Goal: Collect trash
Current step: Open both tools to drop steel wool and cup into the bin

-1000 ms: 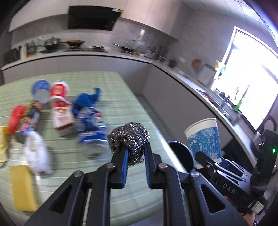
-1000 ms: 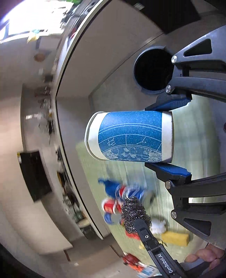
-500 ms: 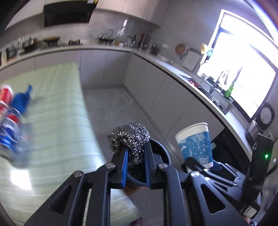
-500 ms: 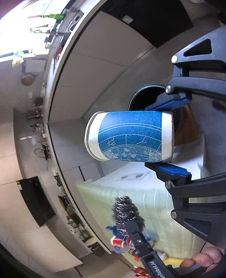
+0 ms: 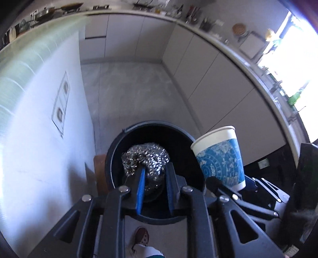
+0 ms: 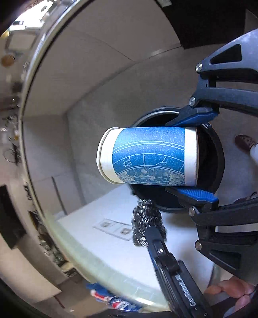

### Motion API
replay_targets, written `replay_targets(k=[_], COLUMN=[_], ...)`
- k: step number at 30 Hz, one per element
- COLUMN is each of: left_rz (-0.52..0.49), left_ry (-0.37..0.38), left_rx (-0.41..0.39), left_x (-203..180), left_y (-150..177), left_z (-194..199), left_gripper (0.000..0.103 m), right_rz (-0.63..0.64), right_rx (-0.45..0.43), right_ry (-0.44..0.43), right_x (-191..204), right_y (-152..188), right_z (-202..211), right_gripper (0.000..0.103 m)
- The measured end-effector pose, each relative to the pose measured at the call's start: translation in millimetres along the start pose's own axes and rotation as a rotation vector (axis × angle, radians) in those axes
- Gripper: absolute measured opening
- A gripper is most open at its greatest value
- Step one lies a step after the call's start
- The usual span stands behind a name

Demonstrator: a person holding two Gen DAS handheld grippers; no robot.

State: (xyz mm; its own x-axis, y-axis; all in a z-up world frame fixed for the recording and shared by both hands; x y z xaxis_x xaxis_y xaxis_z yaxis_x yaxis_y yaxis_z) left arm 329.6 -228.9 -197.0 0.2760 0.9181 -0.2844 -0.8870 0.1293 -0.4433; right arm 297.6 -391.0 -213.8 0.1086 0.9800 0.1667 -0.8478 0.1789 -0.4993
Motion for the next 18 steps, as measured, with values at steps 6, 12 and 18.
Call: replay_targets(k=[6, 12, 18], left_rz=[0.021, -0.004, -0.026], left_ry=[-0.043, -0.091, -0.124], left_rx=[0.036, -0.039, -0.123], left_x=[-11, -28, -33], left_y=[-7, -17, -22], left_z=[-15, 34, 110], left_gripper=[0.057, 0.057, 0.06], right_rz=[0.046, -0.011, -0.069], right_rx=[0.022, -0.052, -0.139], right_ry=[0.02, 0.028, 0.048], right_x=[-16, -20, 3], right_y=[0, -15, -32], right_z=[-24, 7, 55], right_gripper=[0.078, 0.078, 0.078])
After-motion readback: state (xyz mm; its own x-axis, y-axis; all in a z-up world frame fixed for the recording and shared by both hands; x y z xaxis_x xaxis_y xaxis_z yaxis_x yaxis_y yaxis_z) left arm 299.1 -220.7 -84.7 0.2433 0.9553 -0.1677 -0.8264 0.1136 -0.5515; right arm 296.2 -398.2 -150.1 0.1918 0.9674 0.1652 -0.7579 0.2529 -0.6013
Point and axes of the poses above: each gripper's, at about its wrist camera, not at the fingertips, and z roughly against the way its jaws point, x to its left, y to its underside, the point moved 3 cm from there along -z, roughly the way its jaws point, and after that the axes turned 1 degree about -z, right-handed, at the moved point
